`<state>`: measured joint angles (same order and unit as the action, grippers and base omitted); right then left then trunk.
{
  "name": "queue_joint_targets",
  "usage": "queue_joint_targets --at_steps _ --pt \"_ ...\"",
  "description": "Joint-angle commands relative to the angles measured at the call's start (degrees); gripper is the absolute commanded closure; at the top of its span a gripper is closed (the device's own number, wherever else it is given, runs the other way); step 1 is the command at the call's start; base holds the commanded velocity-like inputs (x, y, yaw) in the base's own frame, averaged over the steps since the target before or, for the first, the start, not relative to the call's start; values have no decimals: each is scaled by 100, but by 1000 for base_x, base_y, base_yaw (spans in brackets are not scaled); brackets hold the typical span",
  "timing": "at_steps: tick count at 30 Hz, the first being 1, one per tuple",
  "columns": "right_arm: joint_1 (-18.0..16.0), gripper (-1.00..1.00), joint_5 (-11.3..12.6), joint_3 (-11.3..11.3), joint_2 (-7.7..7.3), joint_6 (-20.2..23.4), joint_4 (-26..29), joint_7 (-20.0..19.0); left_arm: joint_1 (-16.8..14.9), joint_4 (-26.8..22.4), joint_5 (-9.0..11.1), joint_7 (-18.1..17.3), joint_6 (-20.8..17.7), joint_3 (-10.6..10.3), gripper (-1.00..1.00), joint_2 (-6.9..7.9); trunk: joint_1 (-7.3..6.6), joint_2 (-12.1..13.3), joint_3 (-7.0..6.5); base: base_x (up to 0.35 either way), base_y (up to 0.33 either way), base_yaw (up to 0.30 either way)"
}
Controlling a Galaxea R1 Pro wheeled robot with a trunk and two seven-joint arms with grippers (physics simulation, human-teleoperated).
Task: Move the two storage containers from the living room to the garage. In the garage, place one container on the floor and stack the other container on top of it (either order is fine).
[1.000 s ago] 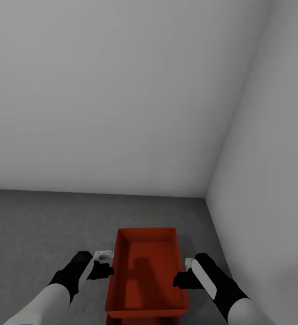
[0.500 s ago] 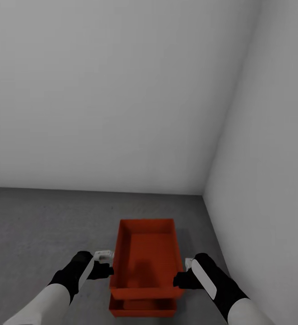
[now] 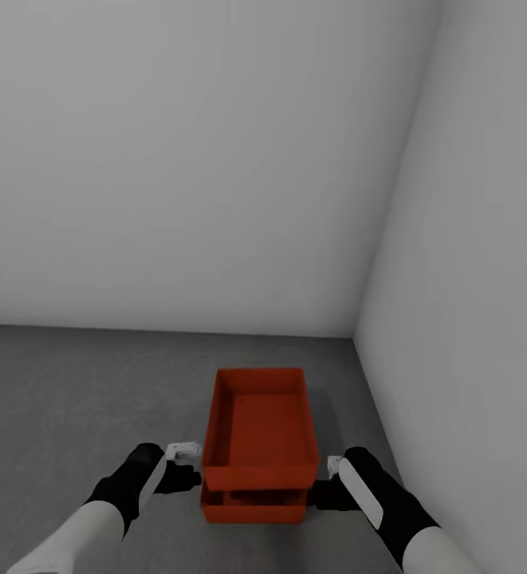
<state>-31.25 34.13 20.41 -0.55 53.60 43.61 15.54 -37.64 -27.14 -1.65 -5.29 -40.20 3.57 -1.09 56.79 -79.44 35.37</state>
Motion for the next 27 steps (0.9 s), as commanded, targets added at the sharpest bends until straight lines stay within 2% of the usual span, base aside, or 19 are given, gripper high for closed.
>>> queue_joint_targets --at_steps 1,27 --pt "-4 -100 59 24 -6 11 7 54 -3 -9 -20 -25 -32 38 -100 -5 -4 -3 -3 -338 0 0" --pt "-4 -100 59 24 -7 11 7 54 0 -10 -12 -25 -32 39 -100 -5 -4 -3 -219 -338 0 0"
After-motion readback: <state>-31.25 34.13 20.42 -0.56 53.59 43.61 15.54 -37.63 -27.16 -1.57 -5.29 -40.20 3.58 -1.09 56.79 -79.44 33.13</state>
